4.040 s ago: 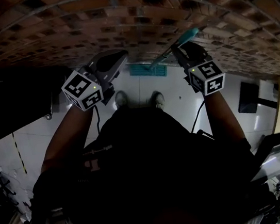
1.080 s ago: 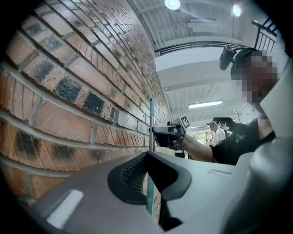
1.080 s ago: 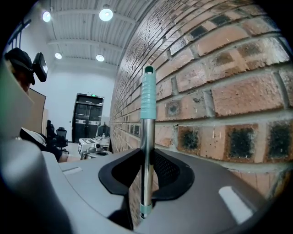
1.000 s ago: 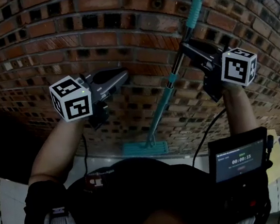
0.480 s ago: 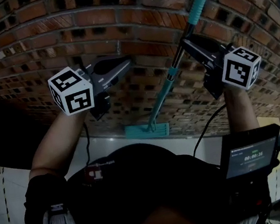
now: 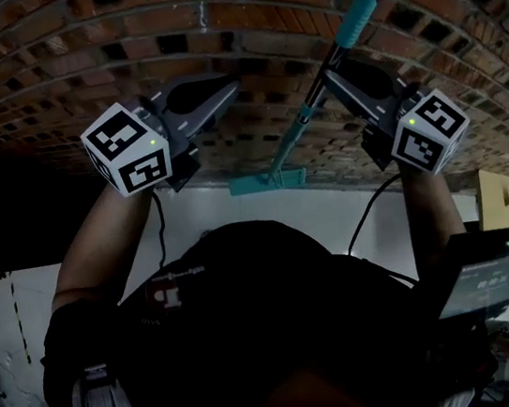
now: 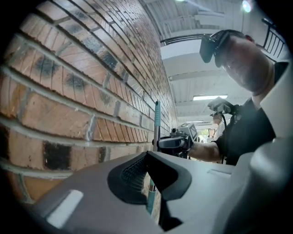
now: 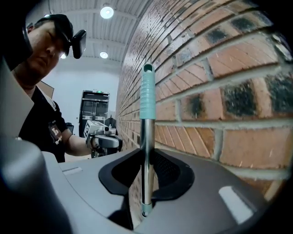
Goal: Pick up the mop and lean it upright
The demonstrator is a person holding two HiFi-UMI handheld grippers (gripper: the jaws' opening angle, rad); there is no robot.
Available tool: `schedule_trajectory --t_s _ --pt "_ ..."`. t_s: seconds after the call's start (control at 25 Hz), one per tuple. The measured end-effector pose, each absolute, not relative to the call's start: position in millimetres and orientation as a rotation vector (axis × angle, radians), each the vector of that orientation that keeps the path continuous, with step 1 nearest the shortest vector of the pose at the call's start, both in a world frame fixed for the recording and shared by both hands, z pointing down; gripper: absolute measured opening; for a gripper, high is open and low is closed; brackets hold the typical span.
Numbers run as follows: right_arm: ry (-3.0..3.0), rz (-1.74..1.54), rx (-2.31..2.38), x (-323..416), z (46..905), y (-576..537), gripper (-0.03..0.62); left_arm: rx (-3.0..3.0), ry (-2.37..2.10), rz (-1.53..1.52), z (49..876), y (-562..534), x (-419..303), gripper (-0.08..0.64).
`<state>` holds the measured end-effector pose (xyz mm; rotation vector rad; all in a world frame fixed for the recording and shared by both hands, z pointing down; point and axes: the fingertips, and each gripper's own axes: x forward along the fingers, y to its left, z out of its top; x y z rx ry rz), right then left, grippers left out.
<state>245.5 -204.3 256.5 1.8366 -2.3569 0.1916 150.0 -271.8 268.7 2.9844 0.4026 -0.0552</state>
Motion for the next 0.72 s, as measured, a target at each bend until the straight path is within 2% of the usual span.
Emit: schedule_trajectory --t_s 0.72 --pt "-2.275 0.453 1.819 251 505 -207 0.104 2.880 0.354 0.116 417 -263 156 -0.006"
